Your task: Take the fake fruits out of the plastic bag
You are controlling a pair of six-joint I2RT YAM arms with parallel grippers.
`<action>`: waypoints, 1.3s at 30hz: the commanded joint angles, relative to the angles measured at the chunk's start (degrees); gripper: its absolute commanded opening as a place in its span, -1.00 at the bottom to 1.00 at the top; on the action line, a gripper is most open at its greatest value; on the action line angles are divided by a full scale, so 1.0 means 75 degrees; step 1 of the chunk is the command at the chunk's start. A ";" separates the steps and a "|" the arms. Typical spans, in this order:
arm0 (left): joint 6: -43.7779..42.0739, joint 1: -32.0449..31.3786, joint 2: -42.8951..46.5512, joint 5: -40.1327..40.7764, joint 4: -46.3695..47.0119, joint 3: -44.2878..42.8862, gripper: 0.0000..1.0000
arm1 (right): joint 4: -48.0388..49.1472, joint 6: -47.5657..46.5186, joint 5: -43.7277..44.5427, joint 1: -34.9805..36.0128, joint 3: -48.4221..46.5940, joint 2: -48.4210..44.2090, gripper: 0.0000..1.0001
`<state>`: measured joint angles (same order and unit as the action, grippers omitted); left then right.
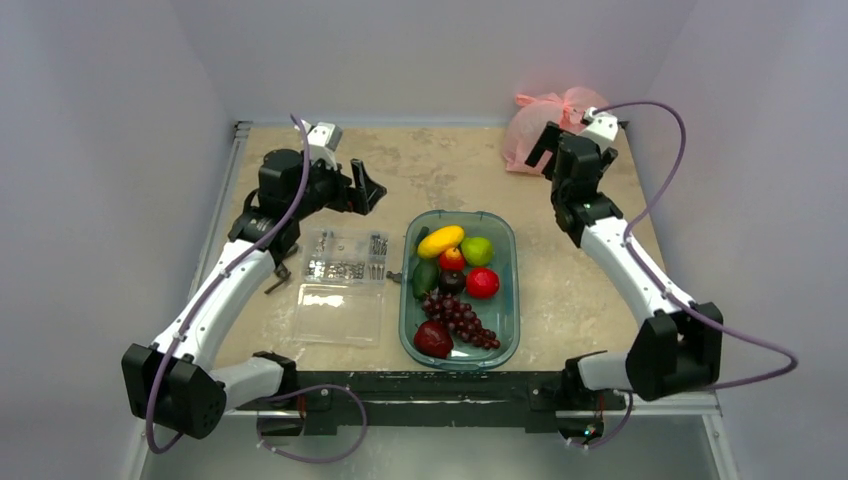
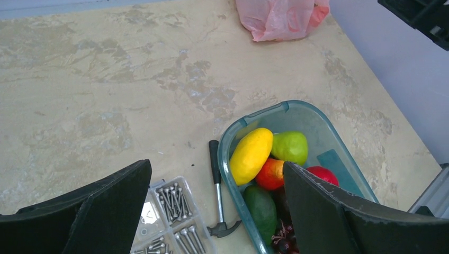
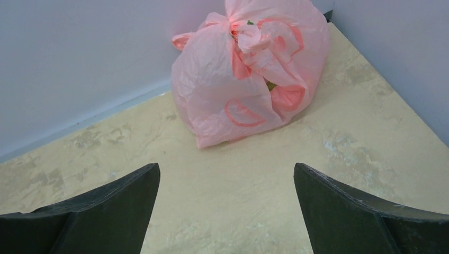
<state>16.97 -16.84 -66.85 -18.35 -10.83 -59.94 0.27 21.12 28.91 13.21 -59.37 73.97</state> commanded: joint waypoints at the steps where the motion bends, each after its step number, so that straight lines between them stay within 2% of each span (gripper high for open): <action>1: 0.0016 -0.0051 -0.0111 -0.0318 0.0123 -0.0423 0.91 | 0.0077 0.0265 0.0473 -0.0186 -0.1213 0.0845 0.98; 10: 0.0007 -0.0087 -0.0062 -0.0403 0.0105 -0.0469 0.91 | -0.0127 0.0169 0.0451 -0.1068 -0.3641 0.3247 0.98; 18: 0.0115 -0.0087 -0.0024 -0.0587 0.0112 -0.0510 0.88 | -0.0875 -0.0396 0.0522 -0.1300 -0.5668 0.5266 0.96; 21: 0.0116 -0.0087 -0.0036 -0.0611 0.0136 -0.0492 0.87 | -0.1242 -0.0232 0.0247 -0.1421 -0.6014 0.5593 0.69; 23: 0.0133 -0.0087 -0.0075 -0.0637 0.0135 -0.0509 0.87 | -0.1319 -0.0102 -0.0107 -0.1442 -0.5951 0.5551 0.40; 29: 0.0215 -0.0087 -0.0208 -0.0780 0.0142 -0.0539 0.85 | -0.0987 0.0056 -0.0117 -0.1442 -0.4869 0.4771 -0.93; 30: 0.0229 -0.0087 -0.0226 -0.0793 0.0149 -0.0548 0.85 | -0.1008 0.0071 -0.0112 -0.1436 -0.4670 0.4587 -1.00; 34: 0.0351 -0.0087 -0.0341 -0.0984 0.0191 -0.0563 0.84 | -0.1202 0.0448 -0.0587 -0.1445 -0.3705 0.3861 -1.00; 39: 0.0570 -0.0104 -0.0587 -0.1261 0.0345 -0.0533 0.84 | -0.0292 0.0636 -0.3012 -0.1428 -0.1999 0.2812 -1.00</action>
<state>19.27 -17.30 -70.02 -24.82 -11.31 -61.65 -7.77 23.64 20.34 2.52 -80.90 100.40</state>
